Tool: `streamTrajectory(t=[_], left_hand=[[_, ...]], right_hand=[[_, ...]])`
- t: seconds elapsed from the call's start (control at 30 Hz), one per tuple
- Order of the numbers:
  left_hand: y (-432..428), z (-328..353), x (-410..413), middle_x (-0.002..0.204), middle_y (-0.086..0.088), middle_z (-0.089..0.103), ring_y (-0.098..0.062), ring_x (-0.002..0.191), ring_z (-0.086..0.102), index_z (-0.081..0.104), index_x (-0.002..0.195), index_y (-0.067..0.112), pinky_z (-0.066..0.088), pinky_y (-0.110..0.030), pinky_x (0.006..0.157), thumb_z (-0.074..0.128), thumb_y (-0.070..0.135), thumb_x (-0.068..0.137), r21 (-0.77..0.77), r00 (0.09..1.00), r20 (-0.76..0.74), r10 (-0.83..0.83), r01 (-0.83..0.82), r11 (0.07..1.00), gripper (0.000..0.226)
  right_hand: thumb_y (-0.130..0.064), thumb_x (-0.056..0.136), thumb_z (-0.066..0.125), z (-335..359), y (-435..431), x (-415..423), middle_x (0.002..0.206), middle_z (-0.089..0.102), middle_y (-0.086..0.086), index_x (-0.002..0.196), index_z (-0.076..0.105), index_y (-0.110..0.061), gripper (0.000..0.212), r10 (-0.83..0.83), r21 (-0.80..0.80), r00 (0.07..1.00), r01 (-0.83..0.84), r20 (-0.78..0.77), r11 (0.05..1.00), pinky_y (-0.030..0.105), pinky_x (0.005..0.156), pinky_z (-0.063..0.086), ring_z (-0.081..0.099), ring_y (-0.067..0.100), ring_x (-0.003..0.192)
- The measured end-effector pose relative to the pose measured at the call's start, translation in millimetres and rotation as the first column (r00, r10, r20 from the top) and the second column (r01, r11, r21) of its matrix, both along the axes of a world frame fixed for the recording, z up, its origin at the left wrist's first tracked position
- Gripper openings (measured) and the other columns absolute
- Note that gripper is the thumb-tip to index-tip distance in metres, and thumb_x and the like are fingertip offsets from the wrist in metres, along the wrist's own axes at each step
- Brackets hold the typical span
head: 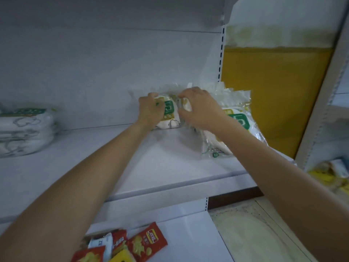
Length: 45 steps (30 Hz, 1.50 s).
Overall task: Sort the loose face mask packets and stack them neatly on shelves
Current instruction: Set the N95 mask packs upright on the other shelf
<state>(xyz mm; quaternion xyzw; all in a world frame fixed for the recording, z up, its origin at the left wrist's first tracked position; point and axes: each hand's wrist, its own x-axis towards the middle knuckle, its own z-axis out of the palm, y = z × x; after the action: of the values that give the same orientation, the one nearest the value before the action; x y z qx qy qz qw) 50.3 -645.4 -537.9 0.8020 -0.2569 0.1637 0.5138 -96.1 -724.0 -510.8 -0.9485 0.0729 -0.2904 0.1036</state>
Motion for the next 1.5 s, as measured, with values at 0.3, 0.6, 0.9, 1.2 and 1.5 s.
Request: streamTrajectory(t=[0.3,0.6,0.9,1.2,1.5], left_hand=[[51,-8,-14,0.141,-0.022,0.028,-0.033,0.134,0.030,0.038,0.140,0.007,0.024,-0.028,0.108,0.053,0.019,0.093,0.337,0.994,0.088,-0.062,0.029,0.941,0.050],[219,-10,16,0.139,-0.020,0.033,-0.033,0.128,0.034,0.040,0.139,0.006,0.031,-0.037,0.103,0.054,0.018,0.092,0.318,0.885,0.415,0.209,-0.356,0.879,0.050],[310,-37,49,0.156,-0.016,-0.002,-0.034,0.144,0.005,0.012,0.151,0.023,0.012,-0.045,0.115,0.055,0.051,0.088,0.322,0.852,0.178,0.492,-0.523,0.789,0.081],[312,-52,68,0.154,-0.011,-0.019,-0.032,0.145,0.005,0.001,0.151,0.025,0.019,-0.044,0.117,0.078,0.049,0.066,0.413,0.924,-0.061,0.377,-0.321,0.853,0.117],[310,-50,60,0.147,-0.006,0.016,-0.022,0.132,0.036,0.028,0.147,0.021,0.032,-0.028,0.105,0.075,0.043,0.075,0.271,0.976,0.092,0.197,-0.215,0.938,0.089]], right_hand=[[-0.046,0.094,0.043,-38,-10,-15,0.158,-0.003,0.005,0.149,0.015,-0.025,0.065,-0.169,-0.156,0.984,0.158,-0.058,0.975,0.047,0.114,-0.007,-0.007,0.030,0.145],[-0.046,0.094,0.046,-42,152,108,0.156,0.015,0.009,0.147,0.025,-0.021,0.062,0.299,0.065,0.935,-0.292,-0.188,0.954,0.042,0.116,0.012,0.012,0.028,0.143],[-0.053,0.087,0.054,-45,257,178,0.154,0.023,0.005,0.150,0.007,-0.027,0.083,0.535,0.800,0.842,-0.274,-0.069,0.534,0.039,0.103,0.038,0.032,0.028,0.135],[-0.022,0.089,0.060,-50,291,221,0.133,0.051,0.009,0.140,0.036,-0.013,0.057,0.397,0.904,0.915,-0.225,0.068,0.363,0.032,0.095,0.045,0.053,0.026,0.117],[0.003,0.087,0.053,-40,254,208,0.105,0.053,0.012,0.089,0.051,-0.016,0.019,0.361,0.945,0.932,-0.139,0.024,0.297,0.027,0.065,0.052,0.056,0.023,0.088]])
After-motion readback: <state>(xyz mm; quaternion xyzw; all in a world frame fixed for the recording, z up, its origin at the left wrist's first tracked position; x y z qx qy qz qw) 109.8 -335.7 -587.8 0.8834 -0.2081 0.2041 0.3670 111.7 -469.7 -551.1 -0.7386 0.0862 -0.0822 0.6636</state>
